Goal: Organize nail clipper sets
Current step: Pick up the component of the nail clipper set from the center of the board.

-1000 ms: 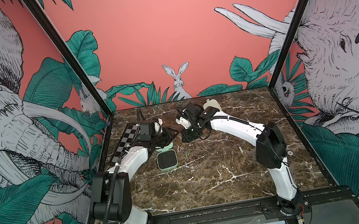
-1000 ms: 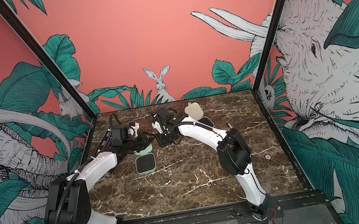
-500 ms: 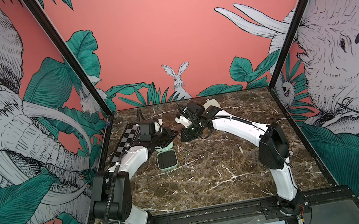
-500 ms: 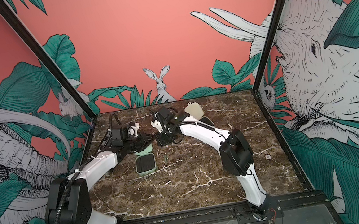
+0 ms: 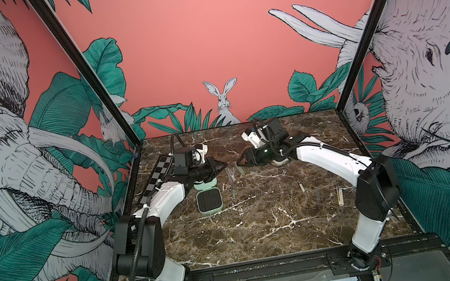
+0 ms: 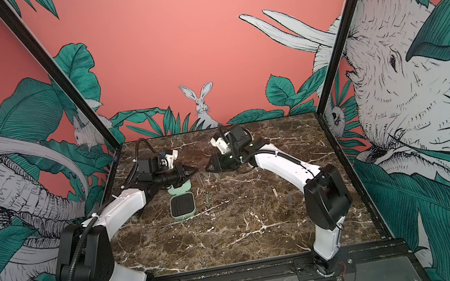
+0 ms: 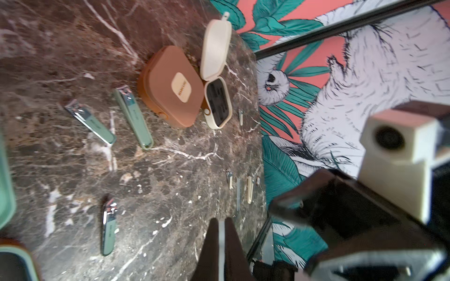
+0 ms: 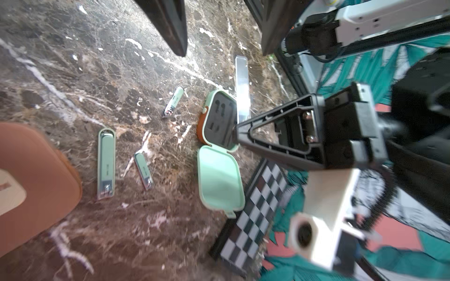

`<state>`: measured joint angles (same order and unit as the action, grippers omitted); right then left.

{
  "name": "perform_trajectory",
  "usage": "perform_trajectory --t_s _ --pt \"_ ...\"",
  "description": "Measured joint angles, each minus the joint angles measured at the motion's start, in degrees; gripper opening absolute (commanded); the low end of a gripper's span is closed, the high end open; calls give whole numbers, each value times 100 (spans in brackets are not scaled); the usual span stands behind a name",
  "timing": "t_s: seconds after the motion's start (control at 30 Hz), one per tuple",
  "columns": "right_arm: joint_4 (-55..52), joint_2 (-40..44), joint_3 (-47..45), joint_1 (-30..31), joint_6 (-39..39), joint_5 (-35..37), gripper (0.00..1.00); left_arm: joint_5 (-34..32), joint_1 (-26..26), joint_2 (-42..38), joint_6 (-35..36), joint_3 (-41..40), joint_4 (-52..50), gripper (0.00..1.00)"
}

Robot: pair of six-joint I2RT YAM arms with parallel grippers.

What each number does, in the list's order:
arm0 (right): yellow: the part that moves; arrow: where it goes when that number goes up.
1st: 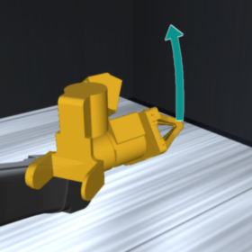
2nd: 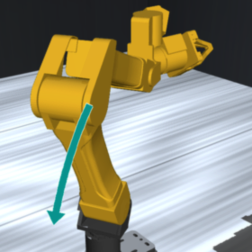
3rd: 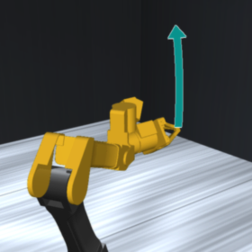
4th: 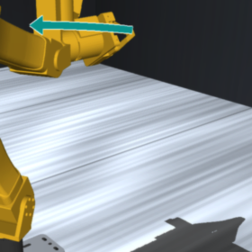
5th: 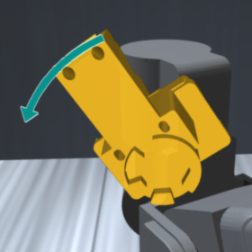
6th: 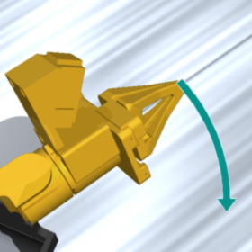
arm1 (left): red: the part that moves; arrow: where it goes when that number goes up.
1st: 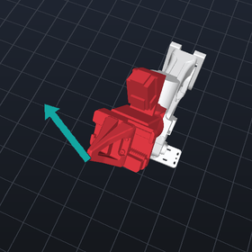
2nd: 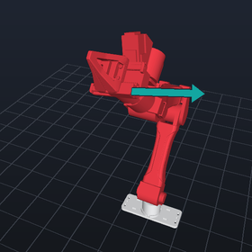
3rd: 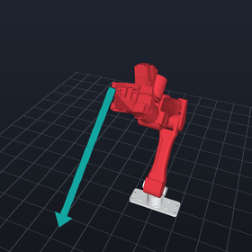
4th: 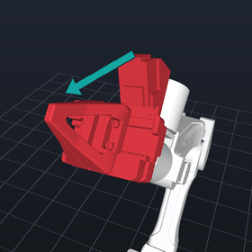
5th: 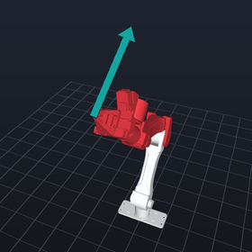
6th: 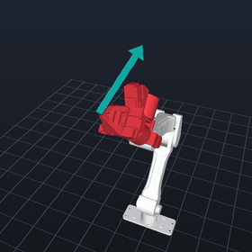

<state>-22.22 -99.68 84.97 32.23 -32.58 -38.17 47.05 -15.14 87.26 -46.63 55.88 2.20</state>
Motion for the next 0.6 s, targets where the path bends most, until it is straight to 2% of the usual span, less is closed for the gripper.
perform_trajectory --t_s 0.13,0.27,0.6 --pt "702 170 -267 -96 -321 -570 37 645 46 -109 -133 166 144 0" --pt "1351 175 -505 -11 -750 -1014 35 1071 55 -256 -374 210 472 0" --pt "3217 168 -907 11 -2124 -1720 25 1528 55 -304 -1137 210 1408 0"
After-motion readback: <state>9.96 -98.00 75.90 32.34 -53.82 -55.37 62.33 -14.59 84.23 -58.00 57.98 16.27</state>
